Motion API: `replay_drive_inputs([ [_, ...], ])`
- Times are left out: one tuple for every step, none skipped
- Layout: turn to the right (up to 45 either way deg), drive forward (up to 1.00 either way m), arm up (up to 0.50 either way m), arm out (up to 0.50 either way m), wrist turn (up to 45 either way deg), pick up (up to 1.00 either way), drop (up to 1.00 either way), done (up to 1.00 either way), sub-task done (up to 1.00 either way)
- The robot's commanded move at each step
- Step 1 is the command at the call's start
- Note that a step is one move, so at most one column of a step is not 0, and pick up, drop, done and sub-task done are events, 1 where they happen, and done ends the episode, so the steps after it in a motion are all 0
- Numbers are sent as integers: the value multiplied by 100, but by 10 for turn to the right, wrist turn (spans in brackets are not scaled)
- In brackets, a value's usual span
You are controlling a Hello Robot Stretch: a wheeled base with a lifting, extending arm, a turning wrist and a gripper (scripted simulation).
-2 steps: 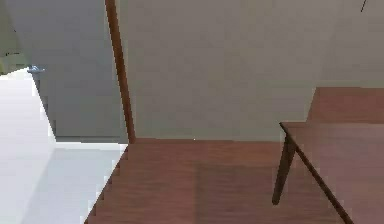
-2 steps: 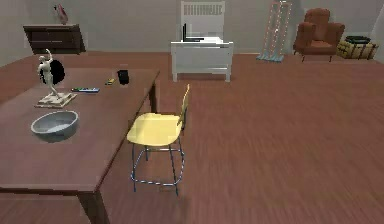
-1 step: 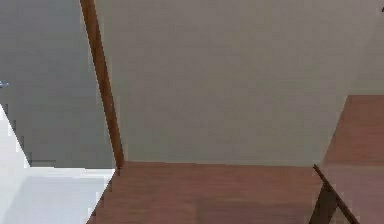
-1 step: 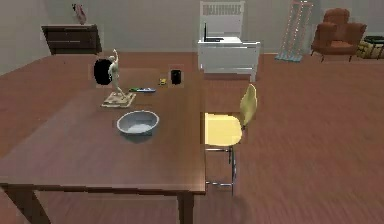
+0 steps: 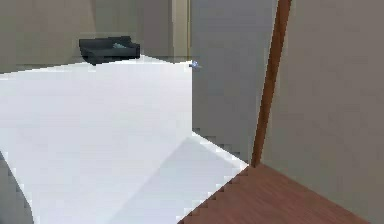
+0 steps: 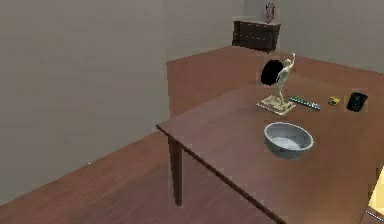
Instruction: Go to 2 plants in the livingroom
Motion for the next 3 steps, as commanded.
replay_drive_inputs([
  [0, 65, 0, 0, 0, 0, 0, 0, 0],
  [-180, 0, 0, 0, 0, 0, 0, 0, 0],
  [0, 100, 0, 0, 0, 0, 0, 0, 0],
])
